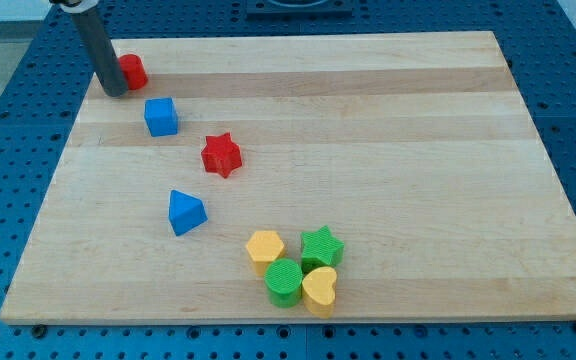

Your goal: Push the red star toward top center

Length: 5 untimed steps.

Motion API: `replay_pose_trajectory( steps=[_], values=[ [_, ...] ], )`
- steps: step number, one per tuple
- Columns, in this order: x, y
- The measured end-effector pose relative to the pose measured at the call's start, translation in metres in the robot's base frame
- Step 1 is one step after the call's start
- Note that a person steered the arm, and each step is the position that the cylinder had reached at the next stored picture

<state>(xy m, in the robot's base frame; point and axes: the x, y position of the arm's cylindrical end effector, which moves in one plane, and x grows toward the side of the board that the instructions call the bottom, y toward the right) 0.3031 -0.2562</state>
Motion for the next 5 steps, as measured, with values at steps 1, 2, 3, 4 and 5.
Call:
replay_pose_trajectory(
  steps=[1, 2, 3, 4, 5],
  values=[
    [0.0, 0.0],
    [0.03, -0.001],
    [0.106, -0.001],
    [0.13, 0.032],
    [0.135, 0.103]
  ],
)
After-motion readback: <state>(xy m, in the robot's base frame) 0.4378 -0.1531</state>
